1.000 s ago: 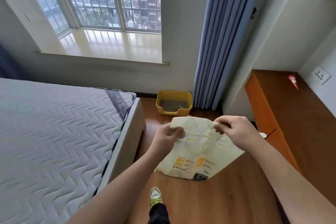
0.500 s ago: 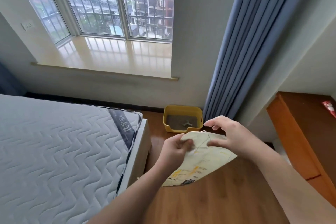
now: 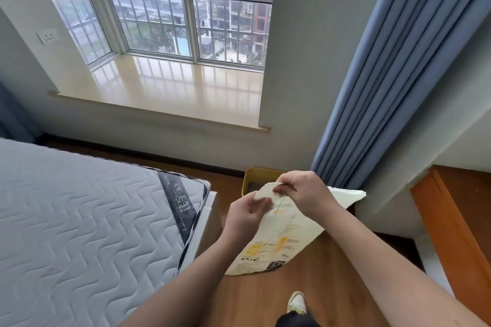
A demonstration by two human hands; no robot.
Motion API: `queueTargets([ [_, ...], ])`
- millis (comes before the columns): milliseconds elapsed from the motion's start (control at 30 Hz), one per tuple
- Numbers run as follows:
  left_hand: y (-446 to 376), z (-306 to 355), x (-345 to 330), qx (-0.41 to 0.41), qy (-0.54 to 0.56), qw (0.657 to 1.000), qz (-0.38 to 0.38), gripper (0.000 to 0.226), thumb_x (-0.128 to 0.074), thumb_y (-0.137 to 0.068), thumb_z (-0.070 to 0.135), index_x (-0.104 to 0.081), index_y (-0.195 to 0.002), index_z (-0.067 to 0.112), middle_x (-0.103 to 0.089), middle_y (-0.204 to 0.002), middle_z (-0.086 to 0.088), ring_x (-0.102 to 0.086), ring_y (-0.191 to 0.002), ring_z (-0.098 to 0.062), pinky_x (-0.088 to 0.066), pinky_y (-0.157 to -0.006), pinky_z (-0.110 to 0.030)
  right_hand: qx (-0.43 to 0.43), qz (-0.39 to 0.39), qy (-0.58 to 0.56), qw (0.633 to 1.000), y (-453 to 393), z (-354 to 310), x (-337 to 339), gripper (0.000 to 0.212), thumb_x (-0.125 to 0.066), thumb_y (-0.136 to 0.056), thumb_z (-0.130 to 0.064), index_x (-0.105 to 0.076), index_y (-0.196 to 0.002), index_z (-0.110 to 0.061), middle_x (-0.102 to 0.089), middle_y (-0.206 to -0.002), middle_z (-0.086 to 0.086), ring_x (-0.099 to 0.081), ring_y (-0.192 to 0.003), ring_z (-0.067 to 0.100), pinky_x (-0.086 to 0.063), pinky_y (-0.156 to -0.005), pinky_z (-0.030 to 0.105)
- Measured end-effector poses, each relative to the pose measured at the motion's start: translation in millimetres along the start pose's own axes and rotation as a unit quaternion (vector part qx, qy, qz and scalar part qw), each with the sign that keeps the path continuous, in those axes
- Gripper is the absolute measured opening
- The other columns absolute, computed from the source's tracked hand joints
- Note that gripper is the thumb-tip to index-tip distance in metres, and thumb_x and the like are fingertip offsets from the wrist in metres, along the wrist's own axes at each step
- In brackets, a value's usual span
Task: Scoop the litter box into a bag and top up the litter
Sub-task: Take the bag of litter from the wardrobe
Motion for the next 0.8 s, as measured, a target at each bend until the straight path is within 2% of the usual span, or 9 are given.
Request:
queueTargets([
  [67,-16,-7,-4,-0.006,-0.001,1.000,-0.005,0.003,-0.064,-0.092,0.037,-0.065,-0.093,0.035,-0.070,-0.083,0.017,-0.066,-0.076,-0.004,-0.053,-0.063,-0.027,-0.003,0.003,-0.019,1.000,-15,16,7,0.008,-0.068,-0.087,-0.024,-0.074,-0.082,-0.021,-0.067,-0.077,-0.010,-0.061,-0.076,0.010,-0.050,-0.074,0.035],
  [167,-43,-32,-7,0.007,-0.045,0.999,0.007,0.024,-0.071,-0.085,0.040,-0.059,-0.105,0.041,-0.068,-0.093,0.023,-0.064,-0.088,0.002,-0.053,-0.072,-0.018,-0.004,0.015,-0.055,0.998,-44,46,25,0.009,-0.069,-0.086,-0.023,-0.072,-0.077,-0.024,-0.067,-0.073,-0.011,-0.061,-0.073,0.007,-0.051,-0.074,0.034],
  [300,-83,-80,-25,0.074,-0.071,0.995,0.012,0.046,-0.073,-0.074,0.060,-0.060,-0.111,0.035,-0.070,-0.101,0.018,-0.066,-0.094,-0.001,-0.056,-0.081,-0.029,0.023,0.017,-0.097,0.995,-87,78,48,0.013,-0.069,-0.087,-0.020,-0.071,-0.074,-0.022,-0.065,-0.069,-0.009,-0.060,-0.070,0.006,-0.048,-0.070,0.026],
  [367,-104,-95,-32,0.116,-0.077,0.990,0.032,0.032,-0.071,-0.079,0.054,-0.066,-0.103,0.033,-0.072,-0.094,0.016,-0.067,-0.089,-0.003,-0.056,-0.080,-0.032,0.040,0.011,-0.106,0.993,-106,92,57,0.012,-0.069,-0.087,-0.019,-0.071,-0.075,-0.018,-0.065,-0.068,-0.008,-0.060,-0.070,0.008,-0.048,-0.069,0.026],
  [433,-127,-97,-43,0.145,-0.077,0.985,0.046,0.011,-0.070,-0.086,0.040,-0.068,-0.085,0.029,-0.070,-0.079,0.016,-0.064,-0.075,-0.005,-0.053,-0.071,-0.029,0.049,-0.003,-0.116,0.992,-124,111,66,0.012,-0.069,-0.087,-0.018,-0.072,-0.076,-0.016,-0.065,-0.068,-0.008,-0.061,-0.070,0.009,-0.049,-0.068,0.028],
  [500,-155,-93,-56,0.155,-0.077,0.983,0.056,0.022,-0.069,-0.089,0.028,-0.059,-0.069,0.024,-0.059,-0.061,0.016,-0.051,-0.061,-0.003,-0.041,-0.059,-0.024,0.056,-0.014,-0.118,0.991,-145,131,75,0.011,-0.069,-0.087,-0.018,-0.072,-0.077,-0.017,-0.066,-0.068,-0.009,-0.061,-0.071,0.009,-0.049,-0.068,0.028],
  [633,-198,-98,-81,0.163,-0.079,0.981,0.069,0.037,-0.070,-0.088,0.022,-0.047,-0.059,0.023,-0.045,-0.052,0.017,-0.038,-0.055,-0.002,-0.031,-0.056,-0.021,0.095,-0.046,-0.071,0.992,-195,166,90,0.008,-0.069,-0.087,-0.023,-0.074,-0.081,-0.020,-0.066,-0.072,-0.014,-0.060,-0.074,0.004,-0.046,-0.068,0.018],
  [700,-212,-99,-89,0.158,-0.084,0.981,0.077,0.038,-0.070,-0.088,0.022,-0.048,-0.058,0.026,-0.048,-0.052,0.018,-0.041,-0.055,-0.001,-0.031,-0.055,-0.018,0.111,-0.064,-0.049,0.991,-219,180,93,0.010,-0.069,-0.086,-0.025,-0.075,-0.083,-0.018,-0.065,-0.073,-0.015,-0.058,-0.073,0.001,-0.042,-0.067,0.013],
  [800,-229,-91,-90,0.131,-0.071,0.982,0.116,0.036,-0.070,-0.089,0.018,-0.053,-0.060,0.031,-0.059,-0.057,0.022,-0.053,-0.058,0.003,-0.035,-0.055,-0.010,0.125,-0.038,-0.046,0.990,-248,195,100,0.018,-0.066,-0.087,-0.030,-0.075,-0.086,-0.015,-0.070,-0.079,-0.008,-0.058,-0.076,0.004,-0.045,-0.071,0.019],
])
Point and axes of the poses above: each hand's wrist, its own y-axis away from the middle knuckle, its own x-axis out of the back of the hand, z = x × y, the point moved 9 cm from there along -y, towards the middle knuckle
